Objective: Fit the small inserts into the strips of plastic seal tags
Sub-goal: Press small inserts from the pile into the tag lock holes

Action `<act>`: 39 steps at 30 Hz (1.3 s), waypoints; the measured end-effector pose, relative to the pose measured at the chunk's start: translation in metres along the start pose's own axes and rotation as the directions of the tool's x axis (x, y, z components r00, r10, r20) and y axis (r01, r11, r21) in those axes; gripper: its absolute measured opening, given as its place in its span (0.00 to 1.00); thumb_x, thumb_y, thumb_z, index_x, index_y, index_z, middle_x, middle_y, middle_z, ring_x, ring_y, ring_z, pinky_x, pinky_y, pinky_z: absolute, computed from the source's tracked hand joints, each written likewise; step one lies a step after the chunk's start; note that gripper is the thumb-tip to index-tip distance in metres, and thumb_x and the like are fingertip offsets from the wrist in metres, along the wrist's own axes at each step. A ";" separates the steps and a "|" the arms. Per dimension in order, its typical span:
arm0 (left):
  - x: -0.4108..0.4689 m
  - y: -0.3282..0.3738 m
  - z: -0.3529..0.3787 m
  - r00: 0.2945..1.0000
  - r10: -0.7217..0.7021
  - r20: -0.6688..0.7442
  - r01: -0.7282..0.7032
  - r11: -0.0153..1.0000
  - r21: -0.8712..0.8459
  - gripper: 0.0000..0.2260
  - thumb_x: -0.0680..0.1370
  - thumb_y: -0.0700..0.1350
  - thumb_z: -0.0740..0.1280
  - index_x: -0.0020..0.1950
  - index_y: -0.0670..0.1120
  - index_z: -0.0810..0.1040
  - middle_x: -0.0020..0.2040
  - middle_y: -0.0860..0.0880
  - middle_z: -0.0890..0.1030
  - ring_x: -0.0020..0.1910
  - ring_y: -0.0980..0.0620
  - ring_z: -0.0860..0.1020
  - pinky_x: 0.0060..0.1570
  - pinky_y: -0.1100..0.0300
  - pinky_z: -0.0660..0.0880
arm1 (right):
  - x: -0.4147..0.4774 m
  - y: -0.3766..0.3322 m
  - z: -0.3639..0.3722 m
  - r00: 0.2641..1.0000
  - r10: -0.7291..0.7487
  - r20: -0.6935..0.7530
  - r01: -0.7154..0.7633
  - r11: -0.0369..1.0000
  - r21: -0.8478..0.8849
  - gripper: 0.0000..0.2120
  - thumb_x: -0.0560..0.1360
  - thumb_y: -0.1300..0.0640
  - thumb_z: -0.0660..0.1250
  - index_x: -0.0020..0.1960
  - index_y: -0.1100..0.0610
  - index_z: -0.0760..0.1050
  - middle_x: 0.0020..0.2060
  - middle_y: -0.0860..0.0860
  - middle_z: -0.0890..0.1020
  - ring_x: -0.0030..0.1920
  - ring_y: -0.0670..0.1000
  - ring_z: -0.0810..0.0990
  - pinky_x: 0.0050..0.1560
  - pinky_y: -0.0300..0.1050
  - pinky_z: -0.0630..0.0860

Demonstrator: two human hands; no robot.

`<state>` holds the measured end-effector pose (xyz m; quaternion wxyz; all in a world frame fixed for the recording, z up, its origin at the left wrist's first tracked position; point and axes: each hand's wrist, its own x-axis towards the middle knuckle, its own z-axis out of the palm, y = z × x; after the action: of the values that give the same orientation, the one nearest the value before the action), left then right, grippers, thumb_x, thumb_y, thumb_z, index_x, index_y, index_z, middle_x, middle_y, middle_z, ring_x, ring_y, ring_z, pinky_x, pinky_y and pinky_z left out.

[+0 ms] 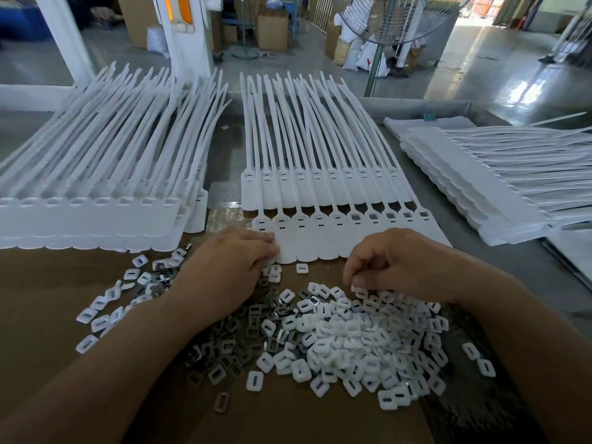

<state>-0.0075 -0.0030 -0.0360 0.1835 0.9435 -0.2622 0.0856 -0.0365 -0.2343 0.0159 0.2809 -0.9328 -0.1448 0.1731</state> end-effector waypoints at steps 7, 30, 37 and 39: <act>-0.001 0.002 -0.002 1.000 -0.001 -0.002 0.001 1.000 -0.002 0.12 0.78 0.47 0.60 0.60 0.52 0.77 0.63 0.55 0.75 0.62 0.54 0.71 0.57 0.65 0.58 | 0.001 0.002 -0.005 0.999 -0.013 -0.034 0.015 0.997 0.074 0.09 0.73 0.58 0.69 0.38 0.45 0.79 0.28 0.38 0.80 0.29 0.36 0.77 0.33 0.28 0.71; -0.004 0.002 -0.002 1.000 -0.001 -0.007 0.000 1.000 -0.016 0.12 0.78 0.45 0.61 0.60 0.51 0.77 0.63 0.55 0.75 0.62 0.55 0.70 0.57 0.69 0.58 | 0.068 0.041 -0.005 0.839 0.216 -0.500 -0.177 0.976 0.125 0.07 0.74 0.60 0.66 0.41 0.49 0.77 0.34 0.39 0.74 0.40 0.42 0.72 0.38 0.35 0.65; -0.004 0.002 -0.003 1.000 -0.002 -0.005 0.002 1.000 -0.016 0.12 0.77 0.44 0.62 0.59 0.50 0.78 0.62 0.54 0.76 0.62 0.54 0.71 0.58 0.67 0.58 | 0.068 0.042 -0.006 0.854 0.188 -0.486 -0.179 0.982 0.065 0.07 0.75 0.61 0.66 0.41 0.50 0.75 0.38 0.43 0.76 0.40 0.41 0.72 0.35 0.28 0.62; -0.005 0.002 -0.002 1.000 -0.004 -0.003 0.004 1.000 -0.017 0.12 0.77 0.44 0.62 0.58 0.50 0.78 0.62 0.54 0.76 0.62 0.53 0.71 0.58 0.66 0.59 | 0.068 0.043 -0.006 0.855 0.176 -0.487 -0.172 0.984 0.052 0.08 0.74 0.61 0.66 0.40 0.49 0.75 0.36 0.40 0.75 0.38 0.39 0.71 0.32 0.24 0.61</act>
<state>-0.0127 -0.0016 -0.0342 0.1918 0.9423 -0.2610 0.0843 0.0349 -0.2464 -0.0205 0.2947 -0.9544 0.0166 -0.0436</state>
